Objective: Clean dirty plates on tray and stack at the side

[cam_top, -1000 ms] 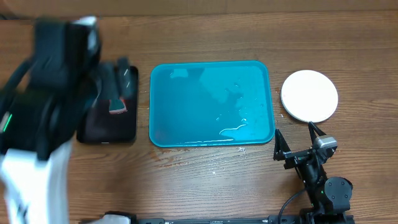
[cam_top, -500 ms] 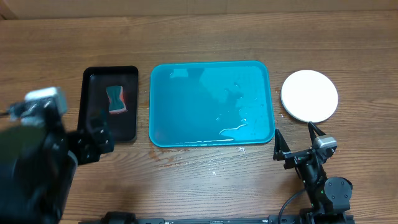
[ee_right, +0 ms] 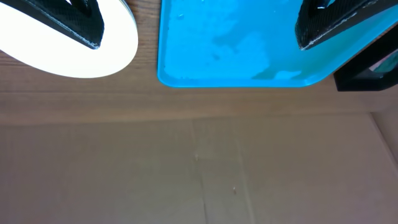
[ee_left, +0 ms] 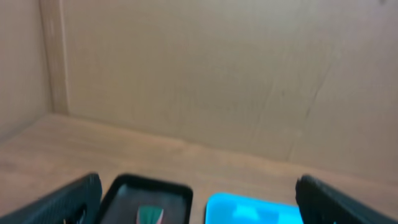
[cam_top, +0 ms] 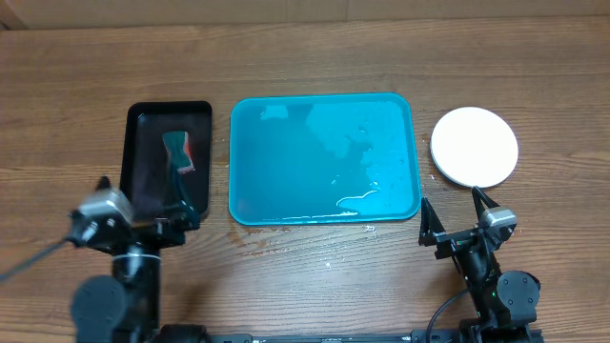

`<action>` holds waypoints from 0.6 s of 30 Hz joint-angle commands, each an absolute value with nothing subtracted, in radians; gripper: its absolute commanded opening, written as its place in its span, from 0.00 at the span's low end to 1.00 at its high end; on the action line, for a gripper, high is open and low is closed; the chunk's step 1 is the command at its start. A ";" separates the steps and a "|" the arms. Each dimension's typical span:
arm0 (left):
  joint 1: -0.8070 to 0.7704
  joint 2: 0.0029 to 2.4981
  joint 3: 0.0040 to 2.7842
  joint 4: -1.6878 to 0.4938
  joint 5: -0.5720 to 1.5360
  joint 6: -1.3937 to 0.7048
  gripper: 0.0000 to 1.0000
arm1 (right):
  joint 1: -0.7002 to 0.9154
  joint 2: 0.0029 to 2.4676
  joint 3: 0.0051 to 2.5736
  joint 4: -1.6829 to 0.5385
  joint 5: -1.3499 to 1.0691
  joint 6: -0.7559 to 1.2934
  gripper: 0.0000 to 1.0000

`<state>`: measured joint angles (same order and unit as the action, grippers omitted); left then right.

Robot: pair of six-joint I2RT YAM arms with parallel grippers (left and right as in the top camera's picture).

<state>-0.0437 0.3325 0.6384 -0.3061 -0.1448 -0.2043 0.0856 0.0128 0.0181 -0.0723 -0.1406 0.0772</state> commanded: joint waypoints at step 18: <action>0.002 0.003 0.081 0.001 0.000 0.119 1.00 | 0.091 0.003 0.008 -0.069 -0.131 0.074 1.00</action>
<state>-0.0063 0.0196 0.1066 -0.0124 -0.0170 0.0784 0.0856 0.0128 0.0181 -0.0727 -0.1410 0.0772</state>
